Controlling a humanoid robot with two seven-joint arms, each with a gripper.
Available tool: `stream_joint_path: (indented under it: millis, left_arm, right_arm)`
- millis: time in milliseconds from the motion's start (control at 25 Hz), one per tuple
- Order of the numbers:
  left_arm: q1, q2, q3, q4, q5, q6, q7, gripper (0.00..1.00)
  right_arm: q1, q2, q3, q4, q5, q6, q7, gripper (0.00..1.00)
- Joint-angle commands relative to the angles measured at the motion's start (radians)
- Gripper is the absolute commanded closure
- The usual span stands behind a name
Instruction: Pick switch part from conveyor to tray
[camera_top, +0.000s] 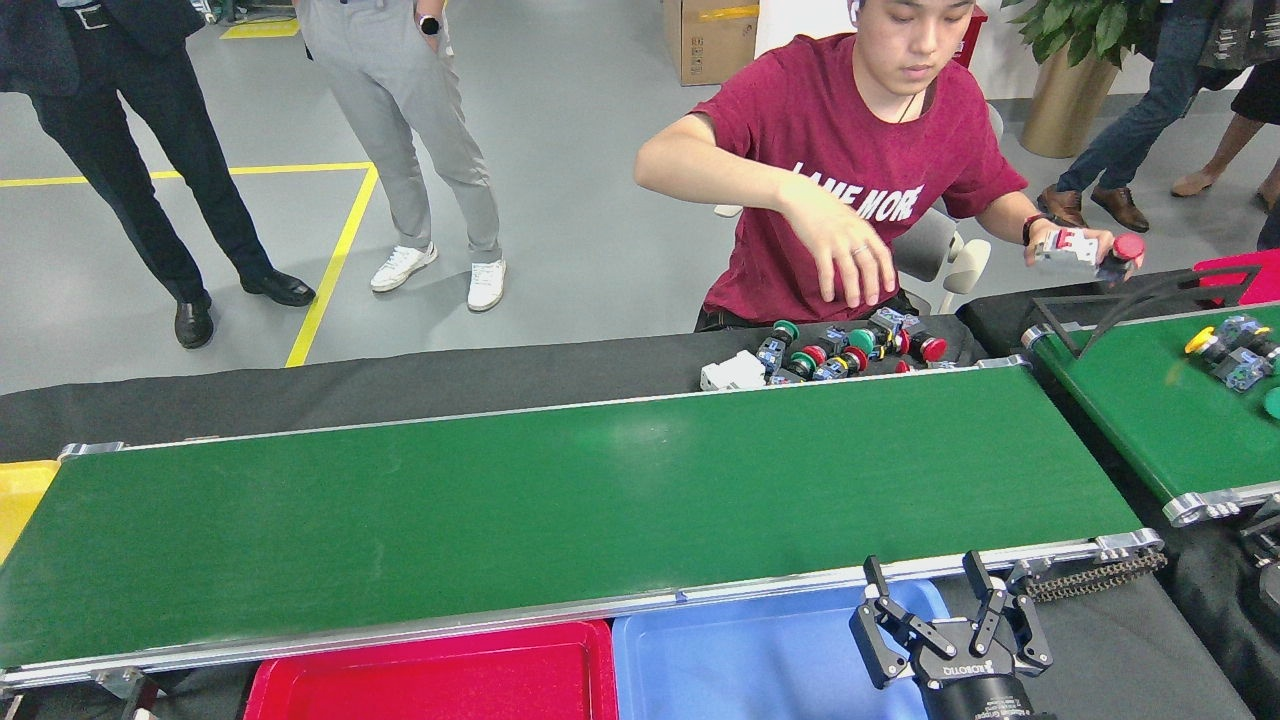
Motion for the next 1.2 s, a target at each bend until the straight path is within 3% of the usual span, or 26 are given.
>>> stream_joint_path:
  millis: [0,1160]
  left_arm:
    - [0.000,0.001,0.000,-0.013,0.003,-0.002,0.009,0.00]
    - [-0.005,0.021,-0.003,-0.009,0.005,0.000,0.010,0.00]
  right_arm:
    - [-0.010,-0.006,0.000,-0.013,0.001,-0.002,-0.004,0.01]
    - [-0.013,0.000,-0.002,-0.013,0.001,0.001,-0.003,0.01]
